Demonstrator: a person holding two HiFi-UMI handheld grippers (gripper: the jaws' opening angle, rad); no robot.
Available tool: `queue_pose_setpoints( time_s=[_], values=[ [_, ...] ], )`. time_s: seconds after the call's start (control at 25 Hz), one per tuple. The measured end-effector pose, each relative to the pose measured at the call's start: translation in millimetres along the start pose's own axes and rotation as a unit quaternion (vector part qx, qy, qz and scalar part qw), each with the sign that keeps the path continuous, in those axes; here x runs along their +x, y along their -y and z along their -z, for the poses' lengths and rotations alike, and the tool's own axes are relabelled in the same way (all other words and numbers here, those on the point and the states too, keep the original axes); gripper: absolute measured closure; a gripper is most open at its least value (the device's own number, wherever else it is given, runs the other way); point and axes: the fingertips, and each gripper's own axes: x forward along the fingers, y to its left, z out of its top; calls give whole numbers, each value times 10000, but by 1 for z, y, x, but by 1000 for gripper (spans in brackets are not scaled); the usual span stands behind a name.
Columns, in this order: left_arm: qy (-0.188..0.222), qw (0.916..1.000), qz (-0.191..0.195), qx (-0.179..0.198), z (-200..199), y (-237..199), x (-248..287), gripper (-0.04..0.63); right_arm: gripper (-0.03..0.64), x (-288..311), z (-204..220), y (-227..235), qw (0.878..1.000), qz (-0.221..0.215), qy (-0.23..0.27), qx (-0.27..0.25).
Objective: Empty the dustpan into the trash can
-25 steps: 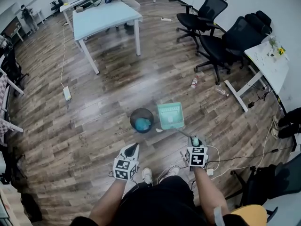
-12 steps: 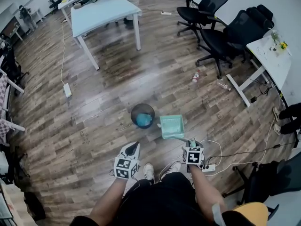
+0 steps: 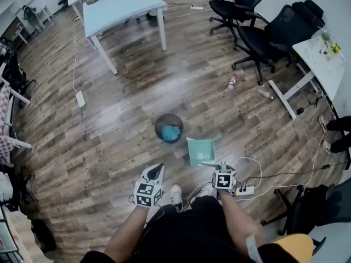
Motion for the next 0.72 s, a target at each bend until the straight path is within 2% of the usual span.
queue_pose_setpoints(
  time_s=[0.32, 0.52, 0.72],
  values=[
    [-133, 9999, -50, 35, 7, -1, -1, 583, 517, 21, 17, -12, 9996, -70, -258, 72],
    [-277, 9992, -56, 284, 14, 2, 0, 583, 517, 33, 22, -13, 9997, -138, -216, 32],
    [-332, 9990, -45, 311, 20, 5, 0, 583, 517, 50, 40, -20, 9988, -294, -383, -50]
  ],
)
